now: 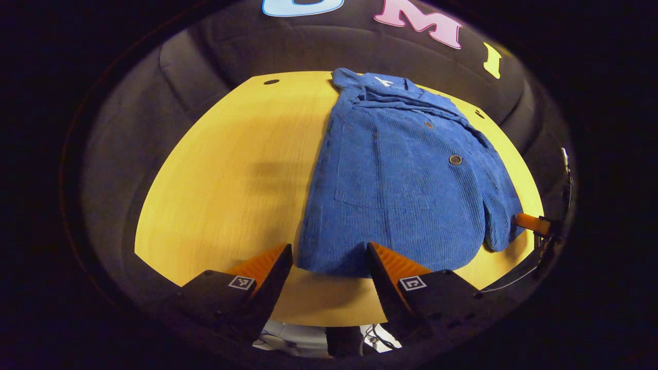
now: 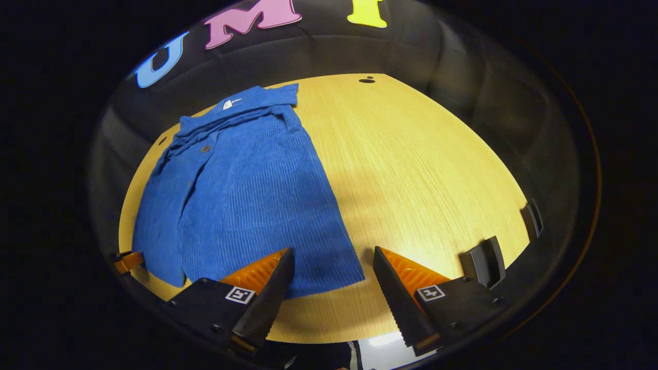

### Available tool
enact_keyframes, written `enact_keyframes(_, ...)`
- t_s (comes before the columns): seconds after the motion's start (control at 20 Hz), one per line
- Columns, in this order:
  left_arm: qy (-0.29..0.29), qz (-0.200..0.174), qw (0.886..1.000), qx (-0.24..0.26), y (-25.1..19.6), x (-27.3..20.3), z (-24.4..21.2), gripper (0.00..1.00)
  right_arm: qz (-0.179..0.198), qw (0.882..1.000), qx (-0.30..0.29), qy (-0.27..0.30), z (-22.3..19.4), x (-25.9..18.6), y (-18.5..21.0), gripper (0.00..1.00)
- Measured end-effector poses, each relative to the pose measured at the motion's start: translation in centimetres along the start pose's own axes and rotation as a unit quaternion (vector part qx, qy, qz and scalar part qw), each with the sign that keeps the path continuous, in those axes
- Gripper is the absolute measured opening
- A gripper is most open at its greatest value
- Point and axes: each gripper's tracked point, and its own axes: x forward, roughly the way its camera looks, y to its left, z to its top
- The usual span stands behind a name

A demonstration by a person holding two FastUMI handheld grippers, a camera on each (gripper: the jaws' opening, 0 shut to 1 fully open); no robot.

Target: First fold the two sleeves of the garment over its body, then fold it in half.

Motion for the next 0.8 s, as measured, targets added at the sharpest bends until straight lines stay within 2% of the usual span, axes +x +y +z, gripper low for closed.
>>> enact_keyframes(0.1, -0.004, 0.001, 1.0, 0.01, -0.7, 0.5, 0.6, 0.84, -0.005, 1.0, -0.009, -0.001, -0.1, 0.2, 0.0, 0.98)
enact_keyframes(0.15, -0.005, -0.001, 1.0, 0.011, -1.0, 0.7, 0.8, 0.79, -0.006, 1.0, -0.013, -0.003, 0.0, 0.2, 0.0, 0.99)
enact_keyframes(0.25, -0.002, -0.004, 1.0, 0.008, -1.4, 1.1, 1.2, 0.82, -0.009, 1.0, -0.005, -0.003, 0.0, 0.3, -0.1, 0.99)
enact_keyframes(0.35, 0.001, -0.006, 1.0, 0.016, -1.8, 1.2, 1.4, 0.71, -0.015, 1.0, 0.003, 0.005, 0.0, 0.3, -0.1, 0.99)
enact_keyframes(0.45, 0.003, -0.011, 1.0, 0.013, -2.2, 0.9, 1.7, 0.69, -0.015, 1.0, -0.002, 0.019, -0.1, 0.4, -0.1, 0.98)
enact_keyframes(0.5, 0.005, -0.01, 1.0, 0.008, -2.4, 1.3, 1.6, 0.52, -0.016, 1.0, -0.004, 0.026, 0.0, 0.4, -0.1, 0.98)
enact_keyframes(0.55, 0.002, -0.014, 1.0, 0.009, -2.6, 1.5, 1.7, 0.48, -0.008, 1.0, 0.003, 0.024, 0.0, 1.3, 0.3, 0.98)
enact_keyframes(0.6, -0.001, -0.023, 1.0, 0.014, -3.0, 1.1, 1.7, 0.44, -0.011, 0.999, 0.018, 0.024, 0.3, 0.6, 0.5, 0.68)
enact_keyframes(0.65, -0.001, -0.028, 1.0, 0.005, -3.1, 1.5, 1.8, 0.44, -0.005, 0.999, 0.025, 0.021, 0.5, 1.0, 0.8, 0.37)
enact_keyframes(0.7, 0.002, -0.033, 0.999, 0.0, -3.5, 1.5, 1.9, 0.19, -0.002, 0.999, 0.032, 0.025, 0.3, 0.9, 1.3, 0.26)
enact_keyframes(0.75, 0.006, -0.04, 0.999, 0.005, -3.6, 1.5, 1.8, 0.19, -0.004, 0.999, 0.028, 0.02, 0.6, 0.8, 1.3, 0.14)
enact_keyframes(0.8, 0.009, -0.042, 0.999, 0.008, -3.7, 1.6, 1.7, 0.19, -0.003, 1.0, 0.013, 0.022, 0.6, 0.7, 1.4, 0.14)
